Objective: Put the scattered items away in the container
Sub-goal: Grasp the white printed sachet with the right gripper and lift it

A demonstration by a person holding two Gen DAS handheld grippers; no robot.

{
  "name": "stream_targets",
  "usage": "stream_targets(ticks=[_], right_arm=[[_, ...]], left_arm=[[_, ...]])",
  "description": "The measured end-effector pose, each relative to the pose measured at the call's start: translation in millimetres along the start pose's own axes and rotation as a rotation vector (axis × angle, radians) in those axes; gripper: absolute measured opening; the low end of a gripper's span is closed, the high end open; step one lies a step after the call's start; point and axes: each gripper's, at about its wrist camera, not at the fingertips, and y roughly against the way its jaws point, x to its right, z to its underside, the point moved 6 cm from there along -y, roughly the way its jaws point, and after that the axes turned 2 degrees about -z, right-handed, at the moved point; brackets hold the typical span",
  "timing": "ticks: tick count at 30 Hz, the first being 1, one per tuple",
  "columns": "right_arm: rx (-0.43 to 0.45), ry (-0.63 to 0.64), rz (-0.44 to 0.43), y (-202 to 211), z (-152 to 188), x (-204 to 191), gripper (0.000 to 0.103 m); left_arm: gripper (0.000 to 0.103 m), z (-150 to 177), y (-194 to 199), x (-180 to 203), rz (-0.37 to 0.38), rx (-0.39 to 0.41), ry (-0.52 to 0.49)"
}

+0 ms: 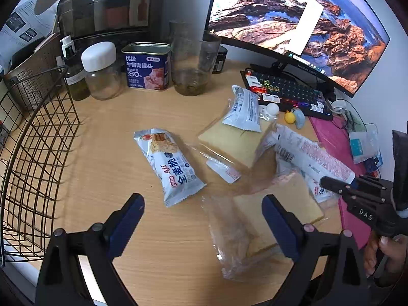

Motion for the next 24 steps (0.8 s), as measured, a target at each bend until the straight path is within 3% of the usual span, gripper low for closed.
stream_targets(ticks=[15,20,24], right_arm=[[0.100,-0.024,-0.009,24,-6,4,0.014],[0.162,-0.039,0.019,22,-13,14,0.033],[0.131,-0.046,-0.006,9,-18,17,0.035]], left_arm=[[0.093,1,1,19,0.029,-0.006,-0.028],[0.093,1,-1,21,0.023,-0.011,-0.037],[0.093,1,-4,21,0.029,-0.017,-0.026]])
